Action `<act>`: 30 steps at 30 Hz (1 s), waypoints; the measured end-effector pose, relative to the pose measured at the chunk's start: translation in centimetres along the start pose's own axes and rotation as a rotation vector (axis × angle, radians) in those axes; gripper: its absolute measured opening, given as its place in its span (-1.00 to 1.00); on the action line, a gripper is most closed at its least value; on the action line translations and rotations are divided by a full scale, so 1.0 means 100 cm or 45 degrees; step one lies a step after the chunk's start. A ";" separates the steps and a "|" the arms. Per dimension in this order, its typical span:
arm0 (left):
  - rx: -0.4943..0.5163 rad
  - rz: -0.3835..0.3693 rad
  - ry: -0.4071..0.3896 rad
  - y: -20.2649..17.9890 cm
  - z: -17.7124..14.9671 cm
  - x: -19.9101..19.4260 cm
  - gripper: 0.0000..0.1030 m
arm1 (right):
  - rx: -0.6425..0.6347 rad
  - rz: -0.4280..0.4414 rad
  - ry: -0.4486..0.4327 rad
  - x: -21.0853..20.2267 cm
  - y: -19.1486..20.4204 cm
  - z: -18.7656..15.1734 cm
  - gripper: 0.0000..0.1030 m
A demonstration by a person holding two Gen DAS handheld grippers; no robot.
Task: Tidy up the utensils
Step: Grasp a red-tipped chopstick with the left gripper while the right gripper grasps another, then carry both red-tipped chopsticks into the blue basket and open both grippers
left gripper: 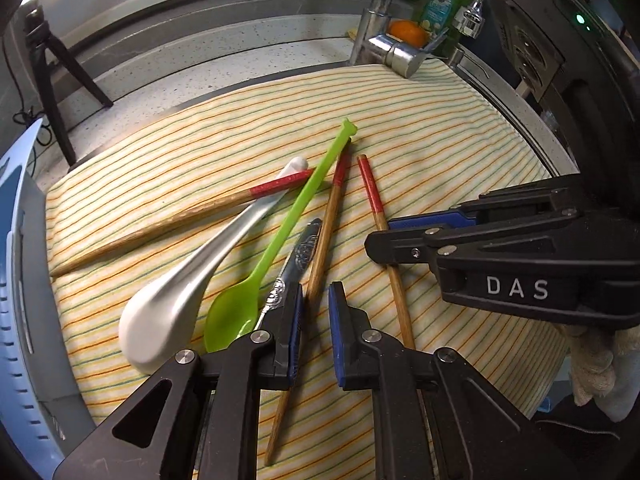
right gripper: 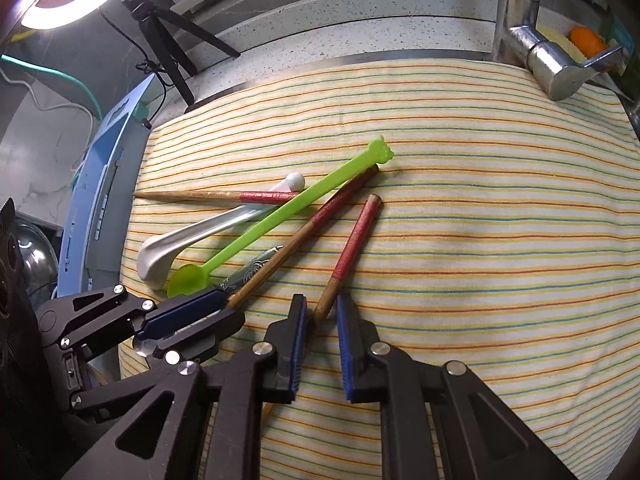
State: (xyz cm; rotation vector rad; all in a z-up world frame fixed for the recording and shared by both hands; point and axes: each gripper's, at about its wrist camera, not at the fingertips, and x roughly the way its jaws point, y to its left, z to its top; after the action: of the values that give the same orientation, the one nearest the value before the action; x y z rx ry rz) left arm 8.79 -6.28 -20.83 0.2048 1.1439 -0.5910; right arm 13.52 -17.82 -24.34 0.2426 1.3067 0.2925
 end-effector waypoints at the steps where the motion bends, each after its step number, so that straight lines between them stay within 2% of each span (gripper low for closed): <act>1: 0.004 -0.006 0.006 -0.001 0.000 0.002 -0.77 | 0.006 0.005 0.001 -0.001 -0.002 0.000 -0.75; 6: 0.048 0.005 0.021 -0.012 0.003 0.008 -0.77 | 0.050 0.021 -0.003 -0.008 -0.010 -0.004 -0.75; 8: 0.075 0.025 0.004 -0.017 0.003 0.009 -0.85 | 0.064 0.035 -0.004 -0.010 -0.014 -0.006 -0.76; 13: 0.062 0.021 -0.021 -0.024 0.000 0.008 -0.89 | 0.104 0.060 -0.020 -0.019 -0.023 -0.011 -0.78; 22: -0.128 -0.078 -0.060 -0.008 -0.020 -0.012 -0.90 | 0.157 0.120 -0.058 -0.039 -0.039 -0.017 -0.87; 24: -0.202 -0.148 -0.083 -0.001 -0.026 -0.020 -0.90 | 0.154 0.128 -0.067 -0.043 -0.039 -0.018 -0.87; 30: -0.310 -0.159 -0.193 0.006 -0.042 -0.054 -0.90 | 0.156 0.190 -0.099 -0.060 -0.032 -0.017 -0.87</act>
State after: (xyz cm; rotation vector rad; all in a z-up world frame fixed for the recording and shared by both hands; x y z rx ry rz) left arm 4.26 -2.10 -17.82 -0.1197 1.0758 -0.5618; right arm 10.73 -22.91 -20.37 0.4519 1.2328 0.3264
